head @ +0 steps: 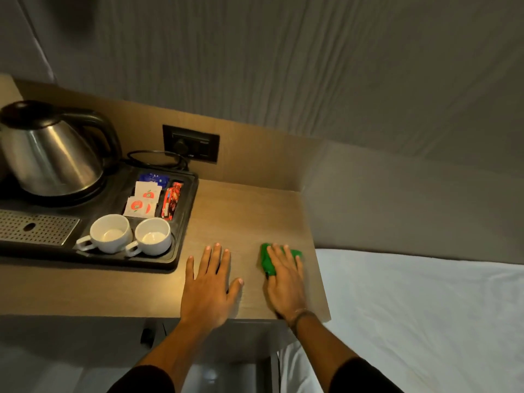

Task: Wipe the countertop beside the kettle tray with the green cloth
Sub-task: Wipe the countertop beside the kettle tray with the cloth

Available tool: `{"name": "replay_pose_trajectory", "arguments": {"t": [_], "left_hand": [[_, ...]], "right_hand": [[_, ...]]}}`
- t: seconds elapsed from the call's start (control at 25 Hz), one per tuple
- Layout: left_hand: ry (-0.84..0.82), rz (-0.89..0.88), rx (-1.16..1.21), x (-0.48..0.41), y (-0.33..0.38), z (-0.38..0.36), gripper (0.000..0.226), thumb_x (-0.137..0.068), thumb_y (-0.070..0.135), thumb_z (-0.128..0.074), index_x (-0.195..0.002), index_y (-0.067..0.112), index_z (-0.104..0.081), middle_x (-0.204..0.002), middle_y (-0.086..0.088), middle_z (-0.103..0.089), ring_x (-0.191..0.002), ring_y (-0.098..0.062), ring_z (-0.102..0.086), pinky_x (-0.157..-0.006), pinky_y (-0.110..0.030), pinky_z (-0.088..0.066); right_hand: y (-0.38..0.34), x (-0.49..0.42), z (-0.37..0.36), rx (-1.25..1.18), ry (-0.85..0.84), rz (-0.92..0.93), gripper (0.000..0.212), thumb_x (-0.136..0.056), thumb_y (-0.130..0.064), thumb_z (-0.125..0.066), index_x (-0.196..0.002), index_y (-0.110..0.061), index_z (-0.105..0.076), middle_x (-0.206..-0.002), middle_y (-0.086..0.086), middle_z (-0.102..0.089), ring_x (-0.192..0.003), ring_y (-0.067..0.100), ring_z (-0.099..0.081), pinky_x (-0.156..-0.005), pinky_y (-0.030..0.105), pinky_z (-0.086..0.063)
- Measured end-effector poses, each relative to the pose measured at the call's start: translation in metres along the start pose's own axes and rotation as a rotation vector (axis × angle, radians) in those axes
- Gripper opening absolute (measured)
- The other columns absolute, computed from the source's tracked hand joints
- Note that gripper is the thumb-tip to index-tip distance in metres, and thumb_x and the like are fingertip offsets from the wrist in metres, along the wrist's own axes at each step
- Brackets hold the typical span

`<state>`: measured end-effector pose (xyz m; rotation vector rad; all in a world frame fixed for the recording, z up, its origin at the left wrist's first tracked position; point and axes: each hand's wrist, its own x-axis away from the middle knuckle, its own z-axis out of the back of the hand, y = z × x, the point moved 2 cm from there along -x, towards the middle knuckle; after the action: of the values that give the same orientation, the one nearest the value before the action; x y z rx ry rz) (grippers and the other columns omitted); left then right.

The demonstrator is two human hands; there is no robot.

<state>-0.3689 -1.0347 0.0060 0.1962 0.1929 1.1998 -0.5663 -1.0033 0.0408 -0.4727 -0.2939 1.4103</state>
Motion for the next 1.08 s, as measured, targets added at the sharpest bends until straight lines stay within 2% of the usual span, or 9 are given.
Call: {"name": "replay_pose_trajectory", "arguments": {"t": [0.08,0.16,0.28,0.4,0.52,0.72,0.88,0.96,1.08], "left_hand": [[-0.016,0.001,0.007,-0.001,0.0,0.001,0.08,-0.101,0.067,-0.019,-0.163,0.017,-0.015,-0.173,-0.011,-0.011,-0.158,-0.029,0.0,-0.124,-0.064,-0.009],[-0.033,0.016,0.015,0.0,0.001,0.005,0.082,-0.1,0.068,-0.015,-0.164,0.017,-0.011,-0.173,-0.01,-0.006,-0.157,-0.028,0.003,-0.124,-0.064,-0.008],[0.006,0.076,0.029,0.018,0.008,0.021,0.078,-0.104,0.063,-0.025,-0.163,0.015,-0.013,-0.173,-0.011,-0.008,-0.158,-0.029,-0.001,-0.124,-0.064,-0.01],[0.052,0.101,0.027,0.067,0.014,0.035,0.079,-0.101,0.061,-0.025,-0.162,0.012,-0.023,-0.171,-0.013,-0.018,-0.157,-0.031,-0.011,-0.123,-0.064,-0.015],[0.073,0.19,-0.007,0.149,0.017,0.039,0.084,-0.097,0.063,-0.019,-0.16,0.01,-0.026,-0.17,-0.014,-0.021,-0.156,-0.031,-0.015,-0.123,-0.064,-0.016],[0.098,0.444,-0.067,0.317,0.016,0.034,0.083,-0.1,0.067,-0.014,-0.161,0.011,-0.026,-0.17,-0.01,-0.016,-0.156,-0.03,-0.012,-0.121,-0.059,-0.007],[0.123,0.708,-0.117,0.47,0.017,0.036,0.085,-0.099,0.069,-0.012,-0.162,0.012,-0.018,-0.17,-0.01,-0.012,-0.156,-0.031,-0.007,-0.12,-0.059,-0.004],[0.189,0.834,-0.125,0.553,0.021,0.038,0.085,-0.1,0.07,-0.01,-0.161,0.012,-0.021,-0.17,-0.011,-0.015,-0.156,-0.032,-0.011,-0.12,-0.057,-0.005],[0.19,1.019,-0.141,0.657,0.025,0.047,0.083,-0.101,0.069,-0.014,-0.161,0.012,-0.024,-0.169,-0.011,-0.018,-0.155,-0.032,-0.014,-0.119,-0.055,0.001]], "right_hand": [[0.001,0.031,-0.008,0.04,-0.079,0.147,0.077,-0.087,-0.016,-0.041,-0.157,-0.037,-0.02,-0.166,-0.014,-0.017,-0.156,0.01,0.0,-0.127,0.049,0.001],[0.005,0.052,-0.006,0.076,-0.079,0.205,0.08,-0.088,-0.012,-0.046,-0.157,-0.042,-0.016,-0.166,-0.017,-0.014,-0.155,0.007,0.002,-0.127,0.049,0.0],[-0.001,0.055,0.009,0.08,-0.067,0.198,0.083,-0.091,-0.001,-0.055,-0.157,-0.035,-0.021,-0.166,-0.014,-0.018,-0.156,0.011,0.0,-0.128,0.05,-0.005],[-0.022,0.065,0.024,0.028,-0.051,0.246,0.082,-0.09,0.003,-0.055,-0.157,-0.031,-0.024,-0.167,-0.007,-0.024,-0.156,0.014,0.002,-0.127,0.047,0.0],[-0.048,0.104,0.025,0.059,-0.074,0.442,0.086,-0.086,0.006,-0.056,-0.157,-0.031,-0.024,-0.166,-0.006,-0.026,-0.157,0.018,0.0,-0.126,0.046,0.002],[-0.096,0.199,0.0,0.073,-0.19,0.741,0.083,-0.085,0.001,-0.049,-0.158,-0.027,-0.022,-0.168,-0.006,-0.021,-0.157,0.022,0.002,-0.126,0.047,0.004],[-0.145,0.308,-0.035,0.017,-0.335,0.939,0.08,-0.088,-0.001,-0.048,-0.158,-0.027,-0.023,-0.168,-0.007,-0.022,-0.157,0.021,0.001,-0.127,0.049,0.0],[-0.174,0.371,-0.055,0.013,-0.421,1.043,0.076,-0.091,-0.002,-0.048,-0.158,-0.027,-0.023,-0.167,-0.007,-0.022,-0.156,0.021,0.001,-0.127,0.05,-0.001],[-0.216,0.449,-0.079,-0.052,-0.512,1.165,0.078,-0.093,0.0,-0.048,-0.159,-0.028,-0.018,-0.168,-0.009,-0.02,-0.156,0.02,0.002,-0.128,0.047,0.001]]}}
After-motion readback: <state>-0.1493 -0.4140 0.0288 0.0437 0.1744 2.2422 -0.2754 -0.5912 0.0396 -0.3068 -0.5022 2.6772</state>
